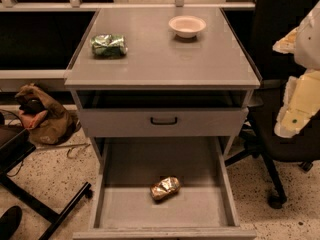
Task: Pick orange can from middle drawer and place on counter
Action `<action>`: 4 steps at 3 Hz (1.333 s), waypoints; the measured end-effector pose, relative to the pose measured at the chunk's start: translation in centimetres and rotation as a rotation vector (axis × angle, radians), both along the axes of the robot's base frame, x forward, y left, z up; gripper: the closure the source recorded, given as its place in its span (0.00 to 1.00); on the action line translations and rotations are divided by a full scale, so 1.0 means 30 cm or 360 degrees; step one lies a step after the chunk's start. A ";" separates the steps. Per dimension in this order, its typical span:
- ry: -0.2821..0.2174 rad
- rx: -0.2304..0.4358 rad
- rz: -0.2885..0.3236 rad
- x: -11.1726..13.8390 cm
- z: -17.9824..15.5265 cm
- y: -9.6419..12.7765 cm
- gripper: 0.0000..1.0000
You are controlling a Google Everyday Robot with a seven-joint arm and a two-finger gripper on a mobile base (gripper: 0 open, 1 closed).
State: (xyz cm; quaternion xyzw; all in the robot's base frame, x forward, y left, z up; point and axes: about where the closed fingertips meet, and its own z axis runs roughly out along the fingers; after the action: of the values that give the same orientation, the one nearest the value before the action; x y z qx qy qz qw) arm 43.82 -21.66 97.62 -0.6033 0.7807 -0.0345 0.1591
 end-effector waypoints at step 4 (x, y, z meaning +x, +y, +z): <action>0.0169 0.0183 -0.0076 -0.053 -0.495 0.079 0.00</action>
Offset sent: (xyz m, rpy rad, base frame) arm -0.0090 0.0228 -0.1524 0.1380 0.1139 -0.0543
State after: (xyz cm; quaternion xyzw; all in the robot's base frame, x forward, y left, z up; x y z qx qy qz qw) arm 42.24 -19.28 82.78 -0.5754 0.8029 0.0387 0.1510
